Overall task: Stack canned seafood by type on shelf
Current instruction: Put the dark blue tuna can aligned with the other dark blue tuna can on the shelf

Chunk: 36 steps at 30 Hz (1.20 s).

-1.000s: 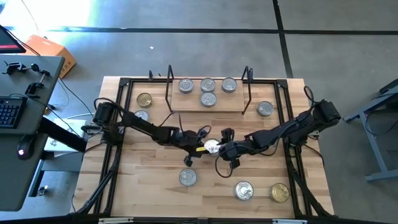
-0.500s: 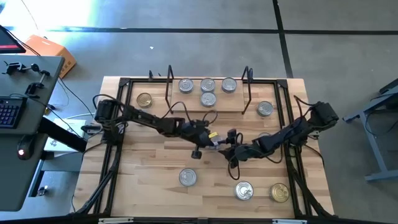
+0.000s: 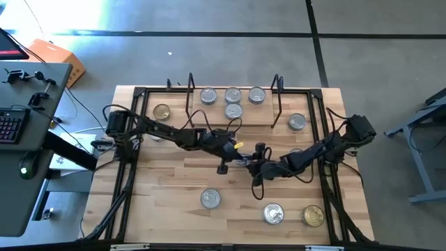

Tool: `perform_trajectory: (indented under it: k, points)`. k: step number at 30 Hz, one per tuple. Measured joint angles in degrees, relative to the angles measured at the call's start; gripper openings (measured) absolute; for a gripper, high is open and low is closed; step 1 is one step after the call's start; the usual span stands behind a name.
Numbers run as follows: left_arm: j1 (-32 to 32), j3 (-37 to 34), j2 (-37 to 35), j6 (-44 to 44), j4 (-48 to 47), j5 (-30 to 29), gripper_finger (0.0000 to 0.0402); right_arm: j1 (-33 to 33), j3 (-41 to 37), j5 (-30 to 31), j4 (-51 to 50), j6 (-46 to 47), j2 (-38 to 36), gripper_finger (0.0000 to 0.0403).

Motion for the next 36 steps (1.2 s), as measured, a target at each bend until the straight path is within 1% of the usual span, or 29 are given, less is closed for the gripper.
perform_trajectory:
  k: [3, 5, 8, 10, 12, 14, 16, 19, 22, 26, 29, 30, 33, 36]
  points:
    - [-0.78, -0.02, -2.04, 4.93, -3.41, 0.18, 0.005, 0.0, -0.3, -1.04, -1.15, 5.02, -0.03, 0.0118]
    - [-1.43, -0.02, -3.14, 6.99, -5.29, -0.5, 0.0074, 0.4, -1.47, -0.49, 0.68, 7.17, -0.04, 0.0118]
    - [-2.63, -0.02, -3.69, 9.2, -6.56, -3.81, 0.0112, 1.02, -4.8, -0.1, 8.36, 10.13, -0.03, 0.0118]
    - [-3.11, -0.26, -3.67, 10.27, -7.5, -4.08, 0.0134, 1.64, -7.54, -0.15, 15.63, 10.92, 0.07, 0.0118]
    - [-3.19, -1.48, -3.67, 9.82, -6.16, -4.35, 0.0149, 2.37, -9.83, 0.16, 23.28, 10.97, 0.07, 0.0118]
    - [-3.21, -2.91, -3.65, 7.14, -3.44, -5.03, 0.0158, 3.1, -11.66, 1.26, 27.88, 10.87, 0.04, 0.0118]
    - [-3.17, -4.48, -3.65, 5.29, 1.05, -5.26, 0.0162, 3.65, -12.6, 2.08, 30.02, 9.93, 0.07, 0.0117]
    - [-3.23, -8.32, -3.65, 4.74, 9.93, -6.9, 0.0163, 4.28, -12.76, 2.64, 33.2, 8.53, 0.04, 0.0117]
    - [-3.41, -13.48, -3.58, 3.09, 19.44, -9.61, 0.0163, 5.3, -12.81, 2.67, 33.69, 8.34, 0.04, 0.0117]
    - [-3.41, -19.61, -2.64, -0.48, 36.27, -9.79, 0.0163, 6.57, -12.81, 6.86, 37.64, 7.22, 0.04, 0.0117]
    - [-3.41, -21.83, -1.01, -2.0, 43.54, -9.75, 0.0163, 6.83, -12.72, 7.48, 40.4, 4.51, -0.01, 0.0118]
    - [-3.41, -22.04, -0.6, -2.17, 45.34, -9.48, 0.0163, 6.84, -12.72, 7.73, 40.8, 3.68, -0.02, 0.0117]
    - [-3.41, -21.64, 0.18, -2.86, 45.95, -8.63, 0.0163, 6.75, -12.73, 8.17, 40.84, 3.38, -0.02, 0.0117]
    - [-3.13, -21.74, 0.39, -6.41, 45.82, -8.44, 0.0166, 6.73, -12.75, 8.04, 41.03, 3.39, -0.02, 0.0117]
